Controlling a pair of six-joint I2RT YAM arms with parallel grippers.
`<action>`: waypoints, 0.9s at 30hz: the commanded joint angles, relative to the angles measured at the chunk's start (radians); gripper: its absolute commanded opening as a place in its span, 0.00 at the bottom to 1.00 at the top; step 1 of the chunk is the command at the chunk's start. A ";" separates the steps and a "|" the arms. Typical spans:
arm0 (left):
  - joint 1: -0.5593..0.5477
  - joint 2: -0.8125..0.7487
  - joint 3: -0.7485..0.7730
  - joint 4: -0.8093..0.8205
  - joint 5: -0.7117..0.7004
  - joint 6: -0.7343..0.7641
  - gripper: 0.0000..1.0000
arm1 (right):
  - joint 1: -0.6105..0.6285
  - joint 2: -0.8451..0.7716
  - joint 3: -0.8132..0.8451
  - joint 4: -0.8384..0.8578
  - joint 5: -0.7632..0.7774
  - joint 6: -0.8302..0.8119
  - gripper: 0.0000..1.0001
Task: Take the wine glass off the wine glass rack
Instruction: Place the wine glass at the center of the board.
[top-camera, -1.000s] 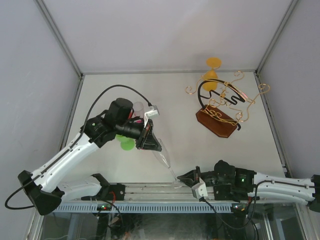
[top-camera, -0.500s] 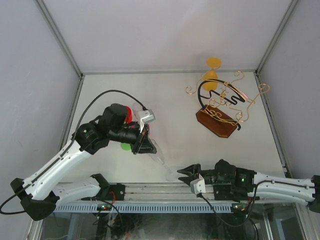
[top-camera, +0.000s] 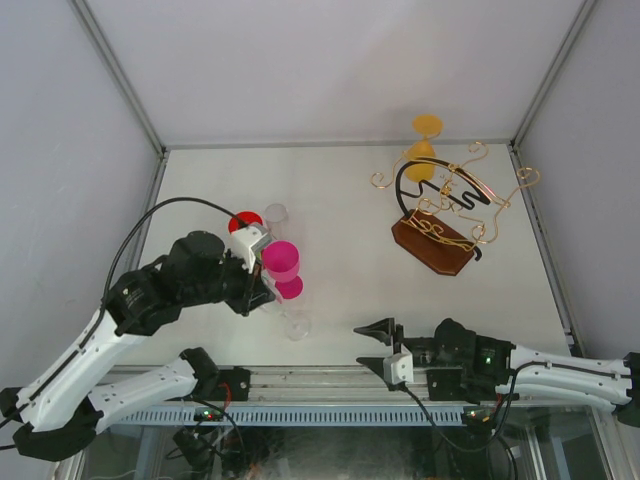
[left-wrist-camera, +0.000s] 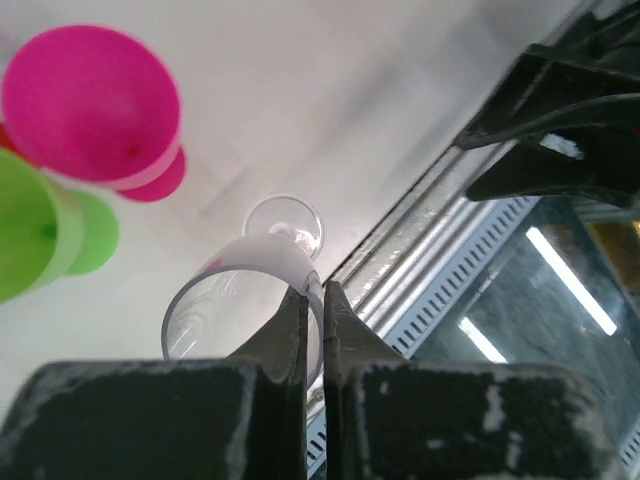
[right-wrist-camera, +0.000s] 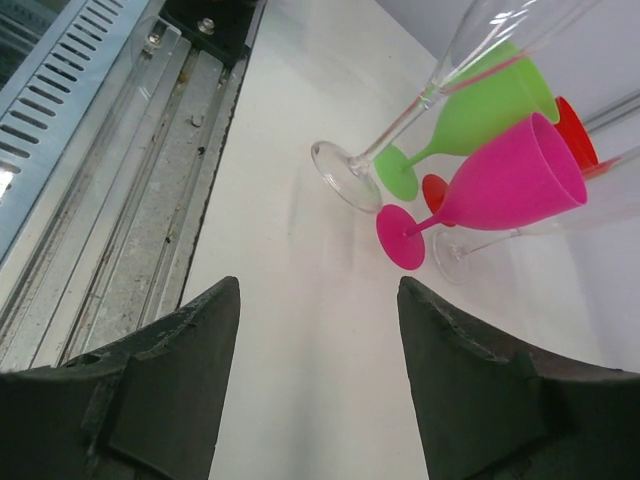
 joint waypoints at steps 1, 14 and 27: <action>-0.085 -0.017 -0.029 -0.047 -0.341 -0.158 0.00 | -0.006 -0.016 0.040 0.069 0.067 0.032 0.64; -0.150 -0.004 -0.135 -0.078 -0.619 -0.370 0.00 | -0.006 -0.107 0.060 0.193 0.153 0.197 0.71; -0.151 0.043 -0.161 -0.012 -0.624 -0.347 0.06 | -0.007 -0.091 0.093 0.183 0.169 0.220 0.71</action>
